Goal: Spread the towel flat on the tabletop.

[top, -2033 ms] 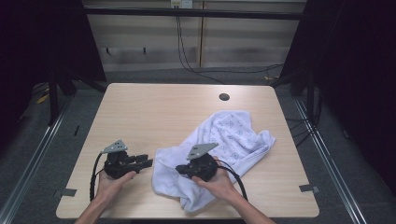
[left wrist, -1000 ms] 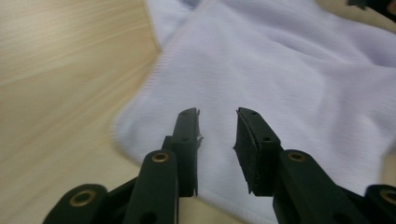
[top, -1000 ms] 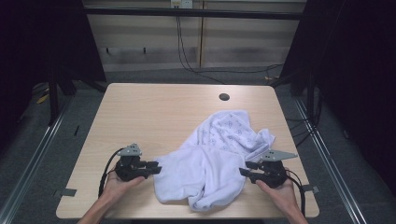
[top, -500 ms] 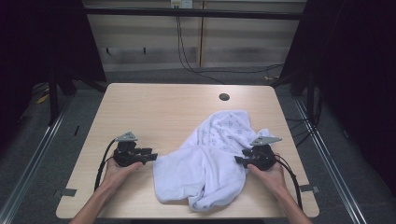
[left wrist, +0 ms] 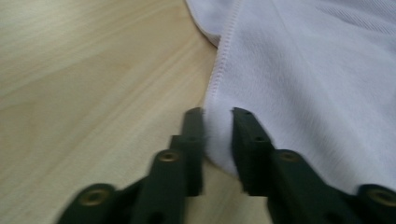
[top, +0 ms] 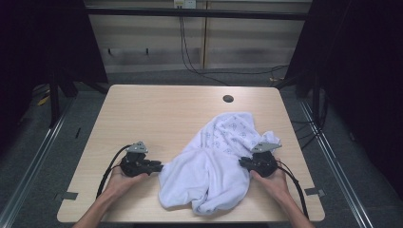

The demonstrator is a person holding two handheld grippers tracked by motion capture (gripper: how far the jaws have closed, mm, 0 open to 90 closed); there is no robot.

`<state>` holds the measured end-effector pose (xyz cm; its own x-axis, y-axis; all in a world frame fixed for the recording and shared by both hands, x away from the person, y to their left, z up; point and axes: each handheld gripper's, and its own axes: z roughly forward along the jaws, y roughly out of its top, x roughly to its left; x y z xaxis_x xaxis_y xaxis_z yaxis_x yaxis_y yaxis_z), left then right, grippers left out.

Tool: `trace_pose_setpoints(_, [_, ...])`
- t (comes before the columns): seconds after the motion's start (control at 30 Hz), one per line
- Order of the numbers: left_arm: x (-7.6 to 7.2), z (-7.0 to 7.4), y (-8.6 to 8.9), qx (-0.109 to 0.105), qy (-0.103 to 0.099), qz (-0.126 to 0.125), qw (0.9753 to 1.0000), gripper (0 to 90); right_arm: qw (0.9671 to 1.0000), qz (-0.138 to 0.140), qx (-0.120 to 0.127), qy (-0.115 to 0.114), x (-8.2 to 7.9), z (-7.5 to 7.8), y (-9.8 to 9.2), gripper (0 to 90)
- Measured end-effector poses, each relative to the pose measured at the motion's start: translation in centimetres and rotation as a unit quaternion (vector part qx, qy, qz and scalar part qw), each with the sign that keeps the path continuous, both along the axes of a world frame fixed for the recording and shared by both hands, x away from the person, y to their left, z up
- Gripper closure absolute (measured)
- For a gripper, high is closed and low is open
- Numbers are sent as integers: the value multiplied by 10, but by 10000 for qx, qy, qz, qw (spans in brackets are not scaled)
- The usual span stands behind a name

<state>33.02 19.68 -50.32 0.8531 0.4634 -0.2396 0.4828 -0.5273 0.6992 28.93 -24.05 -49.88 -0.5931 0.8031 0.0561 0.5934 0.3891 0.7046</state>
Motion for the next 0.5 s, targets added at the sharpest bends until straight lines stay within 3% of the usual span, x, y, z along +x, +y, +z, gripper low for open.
trace_pose_setpoints(0.17, [0,1,0,-95,99,-27,9999,885,9997,63,206,65,0,4,-4,865])
trace_pose_setpoints(0.3, [5,8,8,-467,99,247,9986,886,9989,2,475,-11,-1,10,-8,864])
trace_pose_setpoints(0.5, [9,19,23,-763,-33,581,9954,886,9973,-58,712,-156,2,22,-13,864])
